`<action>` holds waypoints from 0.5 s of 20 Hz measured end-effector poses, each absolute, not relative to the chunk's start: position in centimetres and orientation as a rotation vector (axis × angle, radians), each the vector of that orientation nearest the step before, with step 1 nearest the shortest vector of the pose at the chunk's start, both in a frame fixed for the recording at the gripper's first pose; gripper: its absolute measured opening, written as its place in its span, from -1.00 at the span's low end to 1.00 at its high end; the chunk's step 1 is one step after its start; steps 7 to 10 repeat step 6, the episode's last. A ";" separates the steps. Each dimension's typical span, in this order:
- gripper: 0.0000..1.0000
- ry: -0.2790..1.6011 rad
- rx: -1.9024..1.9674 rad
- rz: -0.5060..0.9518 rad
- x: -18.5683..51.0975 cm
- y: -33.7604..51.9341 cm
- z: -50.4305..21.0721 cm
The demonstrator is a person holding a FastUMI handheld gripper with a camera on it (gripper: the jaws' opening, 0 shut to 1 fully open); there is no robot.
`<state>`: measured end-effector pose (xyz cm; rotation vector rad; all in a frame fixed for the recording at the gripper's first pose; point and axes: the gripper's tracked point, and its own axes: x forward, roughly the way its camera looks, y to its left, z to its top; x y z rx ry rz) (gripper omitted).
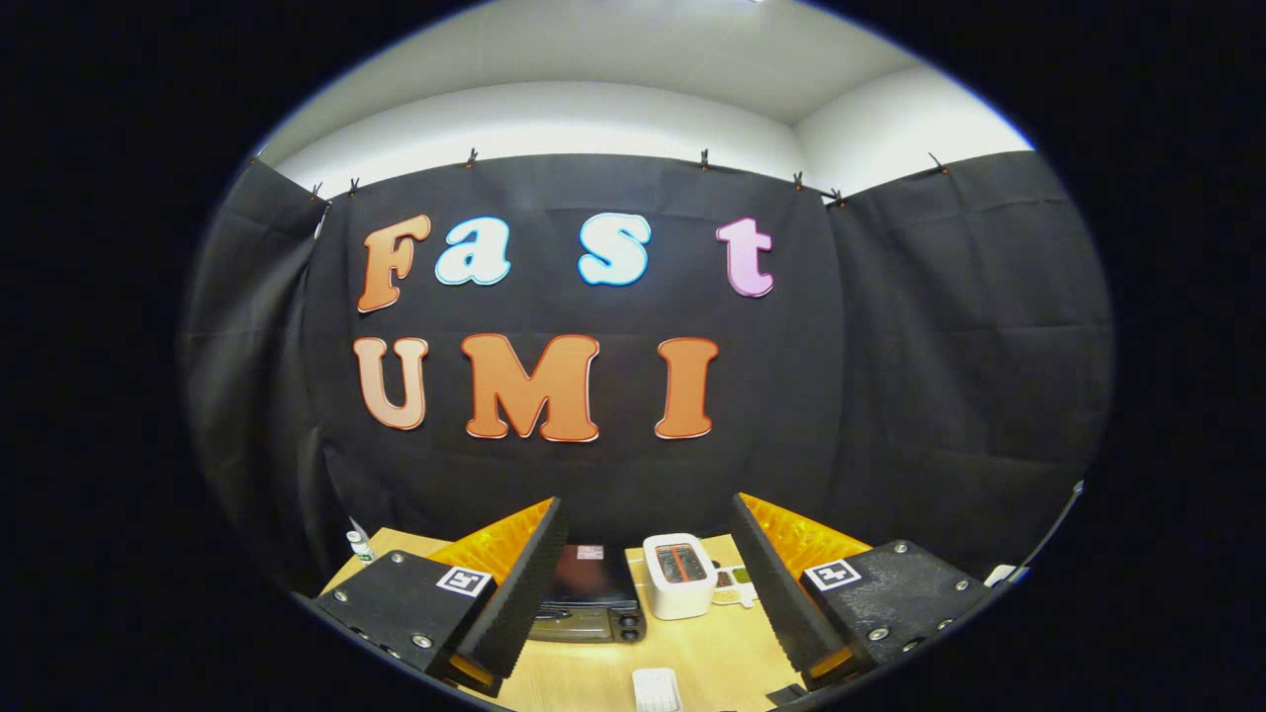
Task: Open the toaster oven, put the food inside, and close the toaster oven door.
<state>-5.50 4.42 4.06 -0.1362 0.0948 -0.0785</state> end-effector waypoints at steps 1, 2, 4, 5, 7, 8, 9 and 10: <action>0.98 0.092 -0.131 -0.083 -6.1 4.1 4.2; 0.98 0.090 -0.122 -0.087 -6.8 3.9 4.3; 0.98 0.088 -0.110 -0.099 -7.4 3.2 4.1; 0.98 0.082 -0.110 -0.106 -7.6 2.9 4.2; 0.98 0.076 -0.110 -0.116 -7.8 2.7 4.1; 0.98 0.076 -0.110 -0.116 -7.8 2.7 4.1; 0.98 0.076 -0.110 -0.116 -7.8 2.7 4.1; 0.98 0.076 -0.110 -0.116 -7.8 2.7 4.1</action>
